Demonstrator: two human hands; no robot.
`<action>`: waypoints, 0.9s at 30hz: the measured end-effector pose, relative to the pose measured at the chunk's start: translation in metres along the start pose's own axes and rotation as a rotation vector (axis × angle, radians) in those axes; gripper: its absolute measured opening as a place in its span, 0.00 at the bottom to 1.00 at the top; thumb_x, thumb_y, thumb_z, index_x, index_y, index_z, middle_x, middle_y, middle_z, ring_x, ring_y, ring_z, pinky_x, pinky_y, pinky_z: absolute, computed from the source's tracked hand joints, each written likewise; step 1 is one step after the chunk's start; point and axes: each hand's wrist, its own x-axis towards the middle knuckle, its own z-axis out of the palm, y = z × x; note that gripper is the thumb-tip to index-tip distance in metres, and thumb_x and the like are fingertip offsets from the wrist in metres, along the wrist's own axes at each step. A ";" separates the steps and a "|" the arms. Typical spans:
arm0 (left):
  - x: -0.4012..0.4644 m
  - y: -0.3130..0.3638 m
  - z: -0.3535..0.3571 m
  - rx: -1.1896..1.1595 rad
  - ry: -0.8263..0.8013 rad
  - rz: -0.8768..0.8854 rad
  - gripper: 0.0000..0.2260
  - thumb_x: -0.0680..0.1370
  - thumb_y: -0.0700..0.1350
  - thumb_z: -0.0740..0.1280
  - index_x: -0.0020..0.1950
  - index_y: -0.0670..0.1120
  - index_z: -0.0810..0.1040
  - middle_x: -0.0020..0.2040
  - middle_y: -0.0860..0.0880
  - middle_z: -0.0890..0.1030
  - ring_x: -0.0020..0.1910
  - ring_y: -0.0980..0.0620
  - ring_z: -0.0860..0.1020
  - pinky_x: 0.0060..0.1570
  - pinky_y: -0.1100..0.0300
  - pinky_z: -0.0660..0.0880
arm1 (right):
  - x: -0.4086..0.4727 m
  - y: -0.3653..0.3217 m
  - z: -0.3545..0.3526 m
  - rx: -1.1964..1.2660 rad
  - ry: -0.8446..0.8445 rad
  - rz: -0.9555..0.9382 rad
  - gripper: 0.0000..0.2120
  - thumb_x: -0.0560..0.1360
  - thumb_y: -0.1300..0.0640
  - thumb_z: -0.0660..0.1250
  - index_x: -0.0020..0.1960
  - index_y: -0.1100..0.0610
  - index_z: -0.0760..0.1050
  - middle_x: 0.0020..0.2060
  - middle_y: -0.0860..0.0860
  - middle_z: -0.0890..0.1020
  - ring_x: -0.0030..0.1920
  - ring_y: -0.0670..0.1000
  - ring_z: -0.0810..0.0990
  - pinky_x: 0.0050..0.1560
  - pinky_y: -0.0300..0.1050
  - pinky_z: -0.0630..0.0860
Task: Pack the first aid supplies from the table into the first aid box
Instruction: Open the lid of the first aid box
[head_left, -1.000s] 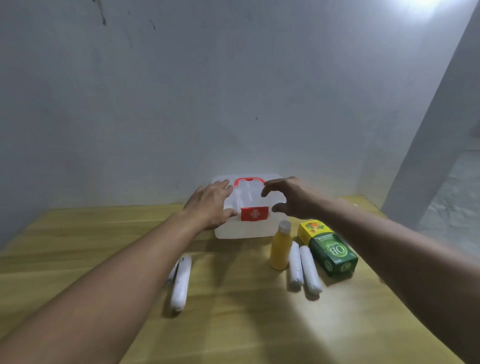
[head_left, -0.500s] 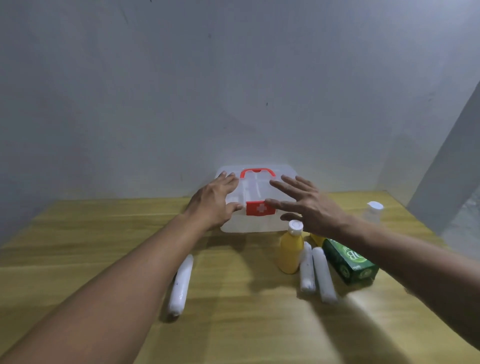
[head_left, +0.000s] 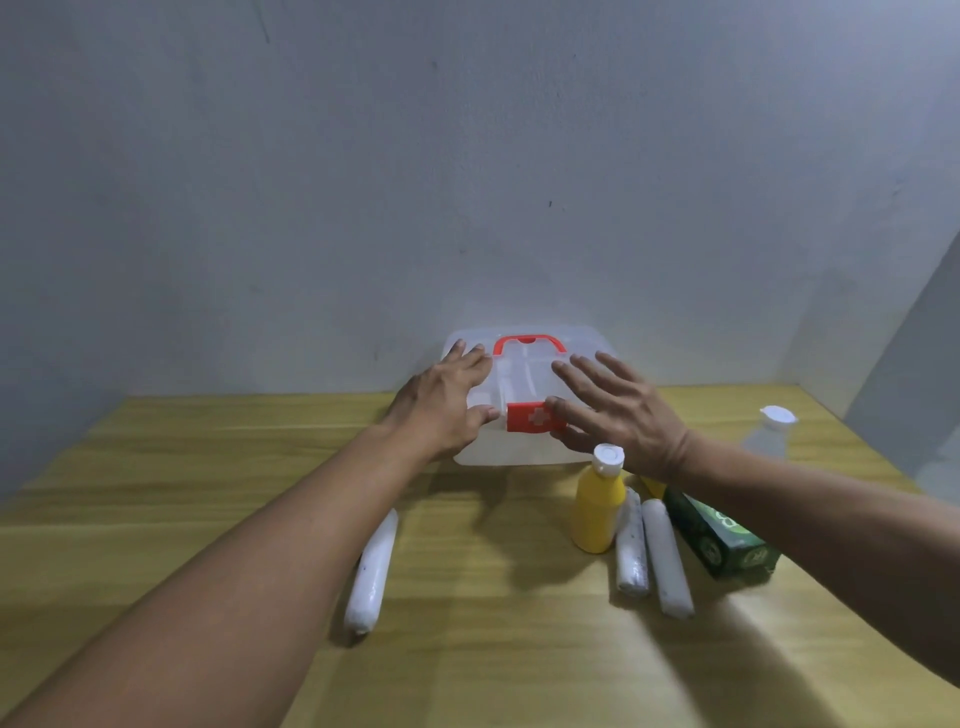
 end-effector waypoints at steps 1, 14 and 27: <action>0.000 0.000 0.000 0.000 -0.003 0.002 0.30 0.78 0.50 0.66 0.77 0.48 0.58 0.79 0.52 0.57 0.79 0.54 0.50 0.75 0.53 0.55 | 0.002 0.001 -0.001 -0.004 0.003 -0.024 0.18 0.75 0.50 0.69 0.58 0.57 0.68 0.54 0.66 0.81 0.52 0.65 0.82 0.51 0.61 0.79; -0.006 0.000 -0.003 0.057 -0.049 0.012 0.39 0.76 0.54 0.66 0.79 0.47 0.47 0.80 0.51 0.46 0.79 0.54 0.42 0.77 0.47 0.40 | 0.014 0.016 -0.028 0.040 -0.078 -0.165 0.12 0.79 0.54 0.64 0.55 0.62 0.76 0.53 0.65 0.82 0.50 0.63 0.83 0.45 0.57 0.81; -0.053 0.003 0.011 0.021 0.308 -0.160 0.41 0.77 0.65 0.50 0.76 0.41 0.33 0.77 0.42 0.34 0.77 0.47 0.35 0.75 0.53 0.32 | 0.061 0.015 -0.076 0.349 -0.073 0.352 0.15 0.81 0.53 0.55 0.57 0.63 0.73 0.48 0.61 0.84 0.42 0.63 0.82 0.42 0.55 0.79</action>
